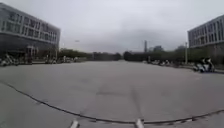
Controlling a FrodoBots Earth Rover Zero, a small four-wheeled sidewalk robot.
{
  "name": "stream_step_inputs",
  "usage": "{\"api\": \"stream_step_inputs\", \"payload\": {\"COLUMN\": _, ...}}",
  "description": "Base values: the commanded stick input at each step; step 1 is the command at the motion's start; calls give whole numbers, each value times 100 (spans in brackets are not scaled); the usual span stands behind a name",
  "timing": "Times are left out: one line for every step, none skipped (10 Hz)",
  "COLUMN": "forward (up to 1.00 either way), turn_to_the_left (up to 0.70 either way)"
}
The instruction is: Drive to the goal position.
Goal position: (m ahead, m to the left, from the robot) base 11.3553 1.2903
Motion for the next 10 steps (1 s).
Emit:
{"api": "stream_step_inputs", "payload": {"forward": 100, "turn_to_the_left": 1}}
{"api": "stream_step_inputs", "payload": {"forward": 100, "turn_to_the_left": -7}}
{"api": "stream_step_inputs", "payload": {"forward": 100, "turn_to_the_left": -26}}
{"api": "stream_step_inputs", "payload": {"forward": 100, "turn_to_the_left": -39}}
{"api": "stream_step_inputs", "payload": {"forward": 100, "turn_to_the_left": -39}}
{"api": "stream_step_inputs", "payload": {"forward": 100, "turn_to_the_left": -18}}
{"api": "stream_step_inputs", "payload": {"forward": 100, "turn_to_the_left": 0}}
{"api": "stream_step_inputs", "payload": {"forward": 100, "turn_to_the_left": 1}}
{"api": "stream_step_inputs", "payload": {"forward": 100, "turn_to_the_left": 1}}
{"api": "stream_step_inputs", "payload": {"forward": 100, "turn_to_the_left": 1}}
